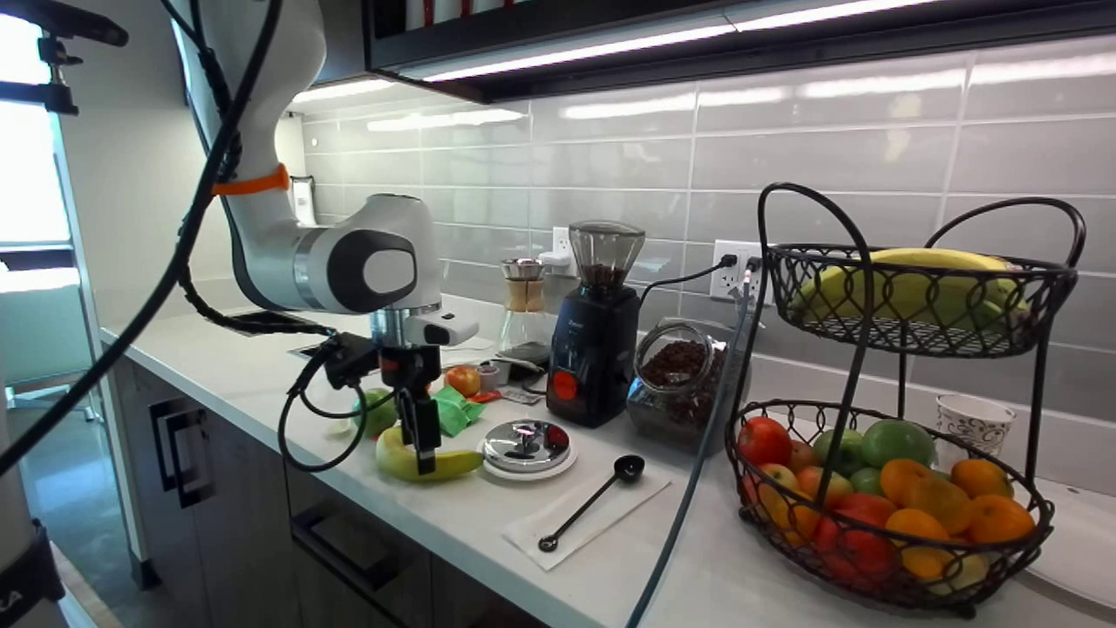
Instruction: Put the banana, on the counter, next to the other bananas
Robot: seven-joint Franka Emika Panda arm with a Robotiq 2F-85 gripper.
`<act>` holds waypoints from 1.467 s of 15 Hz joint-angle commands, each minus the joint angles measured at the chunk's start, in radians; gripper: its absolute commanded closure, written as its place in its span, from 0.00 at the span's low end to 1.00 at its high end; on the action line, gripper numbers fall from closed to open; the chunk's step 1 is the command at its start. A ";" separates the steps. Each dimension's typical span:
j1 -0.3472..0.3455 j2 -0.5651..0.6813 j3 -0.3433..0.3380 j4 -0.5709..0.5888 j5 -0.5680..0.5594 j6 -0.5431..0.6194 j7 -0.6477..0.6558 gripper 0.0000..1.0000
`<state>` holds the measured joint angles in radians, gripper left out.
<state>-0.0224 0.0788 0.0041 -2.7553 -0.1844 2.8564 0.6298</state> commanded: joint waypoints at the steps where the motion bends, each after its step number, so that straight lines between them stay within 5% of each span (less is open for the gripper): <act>1: 0.041 0.056 -0.050 0.000 -0.012 0.067 0.043 0.26; 8: 0.080 0.076 -0.092 0.010 0.031 0.115 0.031 0.76; 19: 0.085 -0.010 -0.161 0.011 0.007 0.041 0.090 0.83; 22: 0.086 -0.100 -0.259 0.017 -0.216 -0.001 0.210 0.83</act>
<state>0.0590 0.0865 -0.1770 -2.7392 -0.2255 2.9351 0.7274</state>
